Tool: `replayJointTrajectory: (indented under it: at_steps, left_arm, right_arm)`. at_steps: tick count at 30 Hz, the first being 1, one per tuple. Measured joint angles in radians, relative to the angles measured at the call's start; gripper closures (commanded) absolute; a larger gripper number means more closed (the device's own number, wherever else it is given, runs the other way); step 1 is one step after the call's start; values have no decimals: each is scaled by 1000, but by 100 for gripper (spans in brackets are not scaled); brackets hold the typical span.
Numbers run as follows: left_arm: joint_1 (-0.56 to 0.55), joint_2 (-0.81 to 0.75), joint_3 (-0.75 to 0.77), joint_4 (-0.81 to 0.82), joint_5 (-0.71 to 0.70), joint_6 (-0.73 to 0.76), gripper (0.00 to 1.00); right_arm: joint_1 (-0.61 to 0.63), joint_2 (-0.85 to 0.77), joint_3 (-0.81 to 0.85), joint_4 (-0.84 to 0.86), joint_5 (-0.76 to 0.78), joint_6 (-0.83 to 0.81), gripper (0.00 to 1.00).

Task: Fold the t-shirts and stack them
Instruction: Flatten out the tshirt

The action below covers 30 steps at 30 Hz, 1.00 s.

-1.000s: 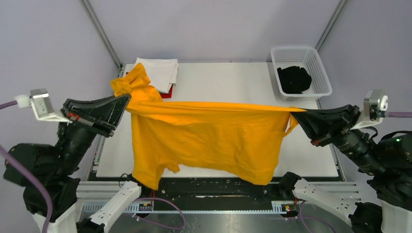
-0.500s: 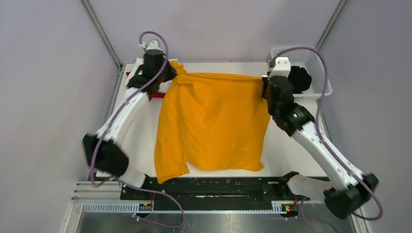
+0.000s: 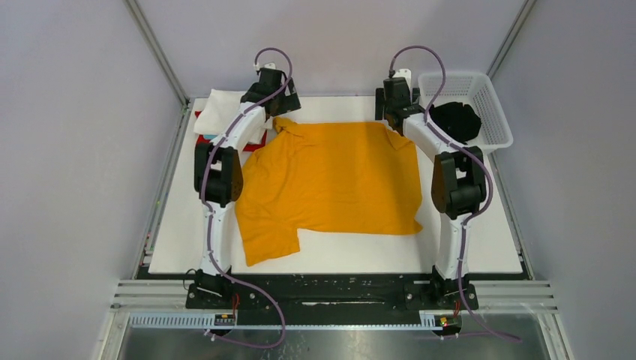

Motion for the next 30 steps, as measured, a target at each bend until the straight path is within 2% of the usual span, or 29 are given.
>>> replayJointTrajectory:
  at_steps: [4,8,12,17,21,23,30]
  left_arm:
    - [-3,-6,50,-16,-2,18,1]
    - [-32,-118,-75,-21,-7,19,1]
    - [-74,-390,-397,-34,-9,-15,1]
    - [-97,-879,-869,-5,-5,-119,1]
    - [-98,-1164,-1157,38,18,-200,1]
    - [-109,-1219,-1265,48,44,-232,1]
    - [-123,-1181,-1437,56,90,-289,1]
  right_arm:
    - [-12,19,128,-58,50,0,1]
    - [-12,-88,56,-97,31,42,1]
    - [-12,-344,-243,-145,-45,142,1]
    - [-14,-653,-589,-177,-183,288,1]
    - [-15,-793,-806,-159,-338,406,1]
    - [-15,-797,-865,-169,-384,459,1]
    - [0,-692,-911,-172,-439,555,1]
